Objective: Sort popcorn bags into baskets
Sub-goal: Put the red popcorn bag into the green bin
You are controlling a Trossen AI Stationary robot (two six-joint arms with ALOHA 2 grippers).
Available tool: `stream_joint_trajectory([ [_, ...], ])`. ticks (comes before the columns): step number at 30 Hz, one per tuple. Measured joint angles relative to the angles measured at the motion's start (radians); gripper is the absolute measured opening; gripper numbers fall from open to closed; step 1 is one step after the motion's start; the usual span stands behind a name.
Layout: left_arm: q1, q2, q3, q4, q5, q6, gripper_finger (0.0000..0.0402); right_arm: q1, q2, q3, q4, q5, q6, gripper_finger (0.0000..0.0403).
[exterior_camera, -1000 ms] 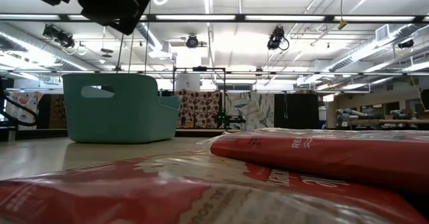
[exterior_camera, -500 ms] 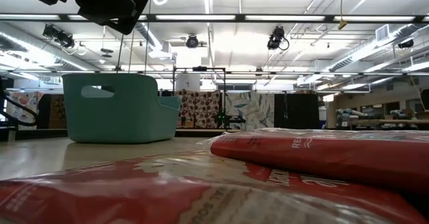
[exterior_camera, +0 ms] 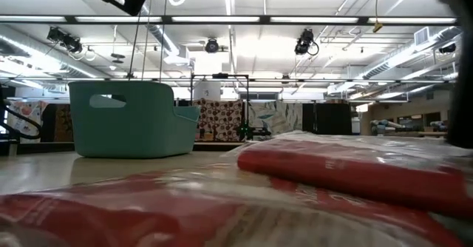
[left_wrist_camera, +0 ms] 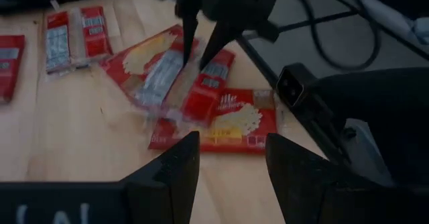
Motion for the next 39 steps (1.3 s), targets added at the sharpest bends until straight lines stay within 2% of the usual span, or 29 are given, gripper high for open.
stream_joint_trajectory([
  [10,-0.009,-0.04,0.0,-0.081,0.0,-0.011,0.0173,-0.131,-0.013,-0.002,-0.004,-0.031,-0.208,0.0081],
  [21,-0.05,-0.159,0.0,-0.238,-0.004,-0.03,0.0173,-0.325,-0.052,0.027,0.039,0.018,-0.487,0.0078],
  [28,-0.084,-0.216,0.0,-0.325,-0.131,-0.036,0.0173,-0.338,-0.168,0.028,0.128,0.05,-0.662,0.0078],
  [34,-0.087,-0.215,-0.057,-0.304,-0.143,-0.018,0.0173,-0.346,-0.265,0.019,0.159,0.052,-0.75,0.0077],
  [39,-0.084,-0.215,-0.132,-0.252,-0.197,0.009,0.0173,-0.365,-0.351,-0.061,0.282,0.028,-0.845,0.0077],
])
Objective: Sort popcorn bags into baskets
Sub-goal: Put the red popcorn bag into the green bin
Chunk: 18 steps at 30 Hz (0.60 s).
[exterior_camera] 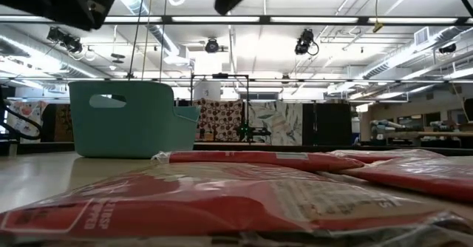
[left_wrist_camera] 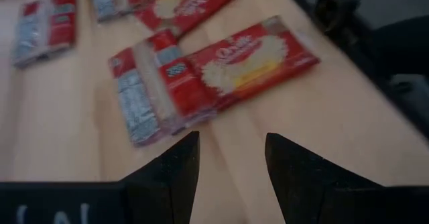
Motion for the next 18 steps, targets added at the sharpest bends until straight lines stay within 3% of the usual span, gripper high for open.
stream_joint_trajectory([
  [6,0.014,0.0,-0.049,0.048,-0.034,0.04,0.0173,-0.049,-0.135,-0.232,0.313,-0.131,-0.098,0.0077],
  [10,0.028,0.017,-0.05,0.062,-0.037,0.066,0.0173,-0.07,-0.231,-0.409,0.485,-0.142,-0.121,0.0077],
  [18,0.083,0.189,-0.051,0.172,-0.078,0.253,0.0173,-0.086,-0.44,-0.778,0.75,-0.132,-0.11,0.0077],
])
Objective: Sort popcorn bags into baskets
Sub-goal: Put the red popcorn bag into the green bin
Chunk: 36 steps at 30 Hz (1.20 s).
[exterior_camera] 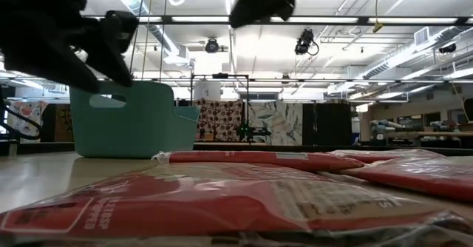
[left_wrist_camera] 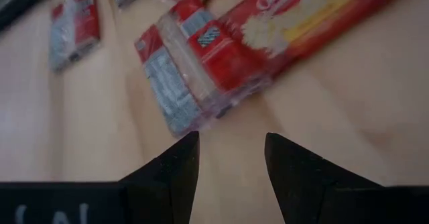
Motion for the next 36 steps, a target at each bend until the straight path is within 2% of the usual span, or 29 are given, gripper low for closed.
stream_joint_trajectory([
  [5,0.036,0.099,0.0,0.126,-0.036,0.167,0.0173,0.001,-0.115,-0.212,0.144,0.022,-0.002,0.0077],
  [11,0.07,0.181,0.001,0.239,-0.036,0.34,0.0173,0.001,-0.209,-0.43,0.342,-0.09,0.068,0.0077],
  [15,0.075,0.223,0.001,0.249,-0.008,0.455,0.0173,0.014,-0.256,-0.516,0.42,-0.113,0.116,0.0077],
  [20,0.075,0.318,0.001,0.343,-0.002,0.477,0.0173,0.048,-0.289,-0.55,0.473,-0.071,0.142,0.0077],
  [26,0.077,0.422,0.008,0.523,-0.063,0.595,0.0173,0.085,-0.281,-0.551,0.493,-0.012,0.148,0.0077],
  [36,0.127,0.438,0.029,0.516,-0.005,0.58,0.0173,0.122,-0.281,-0.551,0.503,0.026,0.155,0.0077],
])
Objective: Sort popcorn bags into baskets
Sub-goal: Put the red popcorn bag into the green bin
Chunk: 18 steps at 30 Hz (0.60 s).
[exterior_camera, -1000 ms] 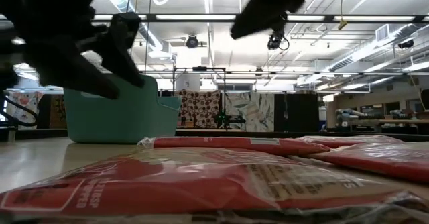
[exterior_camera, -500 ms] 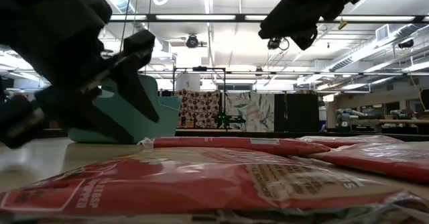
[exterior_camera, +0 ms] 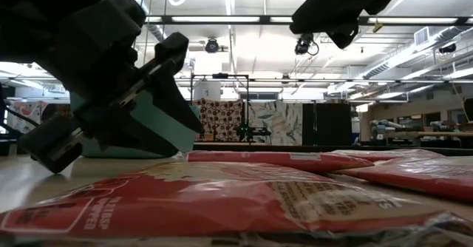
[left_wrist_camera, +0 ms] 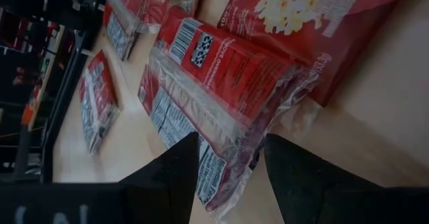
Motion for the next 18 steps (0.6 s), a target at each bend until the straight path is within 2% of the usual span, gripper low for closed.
stream_joint_trajectory([
  [11,-0.002,0.0,0.002,-0.042,0.012,0.063,0.0173,0.011,0.037,0.0,0.015,-0.002,0.074,0.0077],
  [15,0.004,0.0,0.064,-0.204,0.019,0.053,0.0162,0.011,0.084,0.0,0.033,-0.025,0.097,0.0077],
  [18,0.02,0.003,0.145,-0.38,0.074,0.032,0.0144,0.011,0.102,0.0,0.05,-0.028,0.098,0.0077],
])
